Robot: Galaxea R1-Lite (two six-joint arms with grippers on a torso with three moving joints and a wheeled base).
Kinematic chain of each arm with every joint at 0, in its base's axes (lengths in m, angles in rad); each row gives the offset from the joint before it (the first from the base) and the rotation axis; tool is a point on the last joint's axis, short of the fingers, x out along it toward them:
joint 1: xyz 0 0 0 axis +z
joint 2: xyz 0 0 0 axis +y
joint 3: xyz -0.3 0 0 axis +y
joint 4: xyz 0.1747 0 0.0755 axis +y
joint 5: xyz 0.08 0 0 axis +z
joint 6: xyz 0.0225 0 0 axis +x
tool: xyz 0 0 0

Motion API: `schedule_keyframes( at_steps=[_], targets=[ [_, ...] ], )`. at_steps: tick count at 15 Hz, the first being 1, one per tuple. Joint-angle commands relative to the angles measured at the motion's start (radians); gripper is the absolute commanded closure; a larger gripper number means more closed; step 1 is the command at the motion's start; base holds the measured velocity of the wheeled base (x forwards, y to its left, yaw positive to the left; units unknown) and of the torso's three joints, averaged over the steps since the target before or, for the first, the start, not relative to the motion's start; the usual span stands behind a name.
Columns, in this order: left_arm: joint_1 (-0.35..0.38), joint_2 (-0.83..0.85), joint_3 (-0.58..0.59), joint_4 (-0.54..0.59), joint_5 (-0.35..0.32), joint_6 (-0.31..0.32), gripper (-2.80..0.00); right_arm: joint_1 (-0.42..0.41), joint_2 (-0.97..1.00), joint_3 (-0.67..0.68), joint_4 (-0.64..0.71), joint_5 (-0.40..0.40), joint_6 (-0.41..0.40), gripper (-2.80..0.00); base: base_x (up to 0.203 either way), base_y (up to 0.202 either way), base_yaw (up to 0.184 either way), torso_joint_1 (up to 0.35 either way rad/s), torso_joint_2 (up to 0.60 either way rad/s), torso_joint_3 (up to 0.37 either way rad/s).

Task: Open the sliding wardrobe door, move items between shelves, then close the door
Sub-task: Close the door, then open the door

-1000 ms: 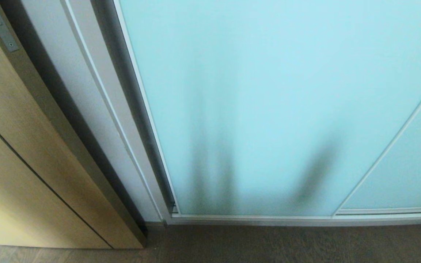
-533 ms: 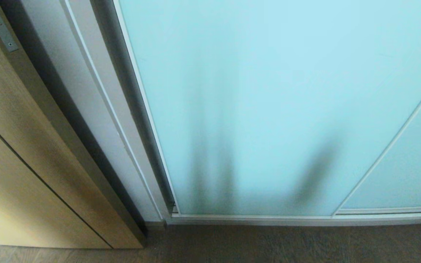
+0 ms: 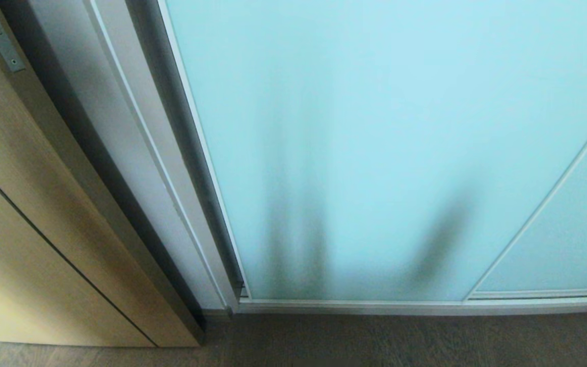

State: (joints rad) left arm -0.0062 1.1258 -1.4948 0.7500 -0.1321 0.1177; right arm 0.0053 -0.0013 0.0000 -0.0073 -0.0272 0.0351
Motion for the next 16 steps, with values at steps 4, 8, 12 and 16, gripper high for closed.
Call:
schedule_keyframes(
  at_steps=[4,8,12,16],
  targets=[
    [-0.001,0.113,-0.033,-0.083,0.001,-0.006,0.00,0.000,-0.002,0.001,0.000,0.000,0.000,0.00,0.000,0.000,0.000,0.000,0.00,0.000],
    [-0.001,0.150,-0.016,-0.226,0.002,-0.012,0.00,0.001,-0.002,0.000,0.000,0.000,0.000,0.00,0.000,0.000,0.000,0.000,0.00,0.000],
    [-0.001,0.194,0.011,-0.363,0.002,-0.023,0.00,0.001,-0.002,0.000,0.000,0.001,0.000,0.00,0.000,0.000,0.000,0.000,0.00,0.000],
    [-0.015,0.233,0.019,-0.481,0.042,-0.027,0.00,0.001,-0.002,0.000,0.000,0.000,0.000,0.00,0.000,0.000,0.000,0.000,0.00,0.000]
  ],
)
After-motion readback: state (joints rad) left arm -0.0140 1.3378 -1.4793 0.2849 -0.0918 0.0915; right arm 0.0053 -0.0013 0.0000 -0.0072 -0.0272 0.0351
